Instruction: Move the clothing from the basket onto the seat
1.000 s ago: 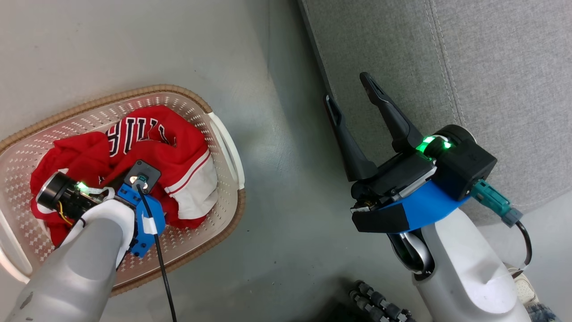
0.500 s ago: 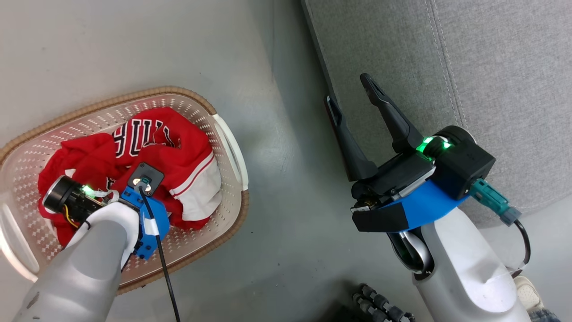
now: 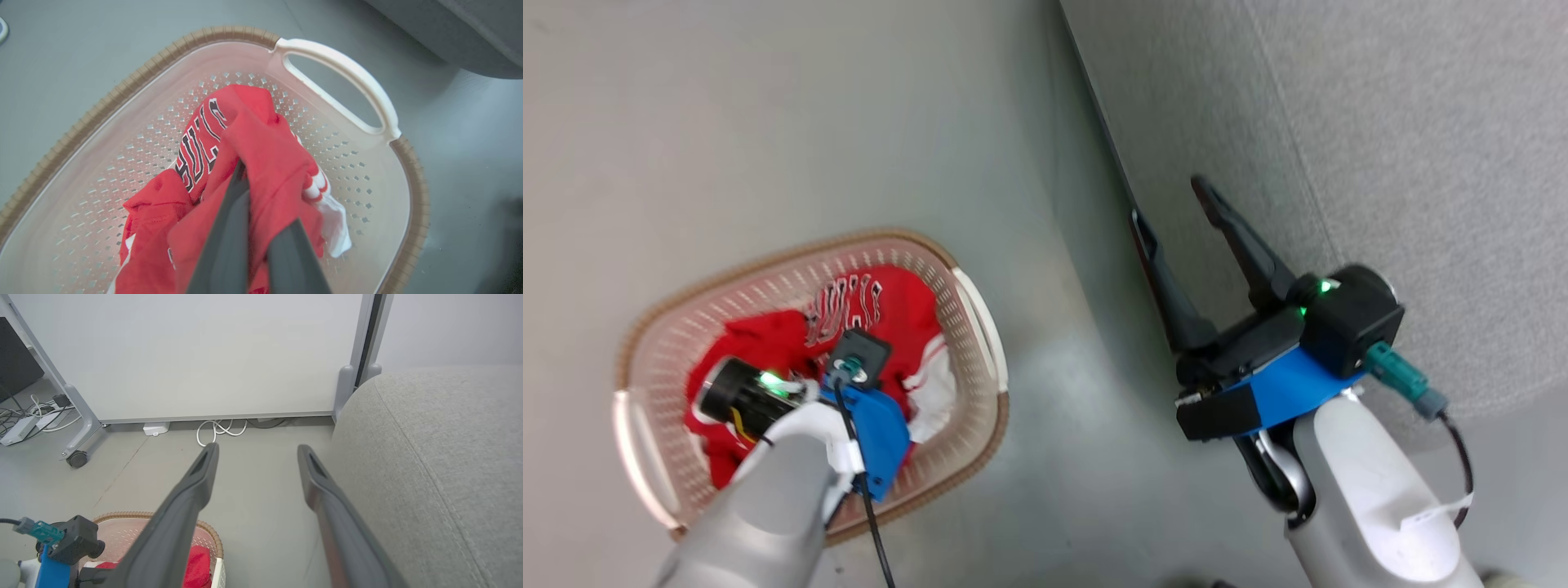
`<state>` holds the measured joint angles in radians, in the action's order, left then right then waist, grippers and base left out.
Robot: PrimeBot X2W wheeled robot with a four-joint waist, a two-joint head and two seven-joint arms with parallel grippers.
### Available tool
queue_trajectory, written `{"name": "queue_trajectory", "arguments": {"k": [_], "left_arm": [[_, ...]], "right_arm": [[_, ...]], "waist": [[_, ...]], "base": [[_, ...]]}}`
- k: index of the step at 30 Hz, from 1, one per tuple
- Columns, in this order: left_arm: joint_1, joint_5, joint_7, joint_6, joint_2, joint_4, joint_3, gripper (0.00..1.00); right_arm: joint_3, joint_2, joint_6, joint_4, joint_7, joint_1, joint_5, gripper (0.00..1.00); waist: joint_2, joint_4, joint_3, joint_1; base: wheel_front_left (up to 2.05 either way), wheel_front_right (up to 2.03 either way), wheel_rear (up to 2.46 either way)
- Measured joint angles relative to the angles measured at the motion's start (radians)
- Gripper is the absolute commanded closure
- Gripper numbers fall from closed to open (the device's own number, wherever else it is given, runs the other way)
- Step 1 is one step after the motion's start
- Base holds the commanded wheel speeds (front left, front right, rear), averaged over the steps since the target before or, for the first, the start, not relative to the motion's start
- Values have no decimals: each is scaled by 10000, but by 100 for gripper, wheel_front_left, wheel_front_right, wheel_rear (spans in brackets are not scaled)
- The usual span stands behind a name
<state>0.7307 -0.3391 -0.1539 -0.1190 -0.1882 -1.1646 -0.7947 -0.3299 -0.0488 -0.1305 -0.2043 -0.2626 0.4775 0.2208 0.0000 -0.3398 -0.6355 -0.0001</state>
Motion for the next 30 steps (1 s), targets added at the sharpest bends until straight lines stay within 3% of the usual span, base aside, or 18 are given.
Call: {"name": "queue_trajectory", "arguments": {"k": [12,21,30], "left_arm": [[-851,-961,-903,-102,1043,727,-405,100],[-998,-1988,-1035,-105,1164,2119,-1110,100],[-241,-3010,-961,-105,1266,3338,-1578,100]], "right_arm": [[261,6,0,-805,320,-1430,-608,0],[577,4,0,-616,869,-2475,-792,0],[832,4,0,-249,1290,-3227,-830,0]], "waist": [[0,992,2956,-1],[1,1876,4922,-3],[0,2769,6045,-2]], "base": [[0,0,0],[0,0,0],[0,0,0]]}}
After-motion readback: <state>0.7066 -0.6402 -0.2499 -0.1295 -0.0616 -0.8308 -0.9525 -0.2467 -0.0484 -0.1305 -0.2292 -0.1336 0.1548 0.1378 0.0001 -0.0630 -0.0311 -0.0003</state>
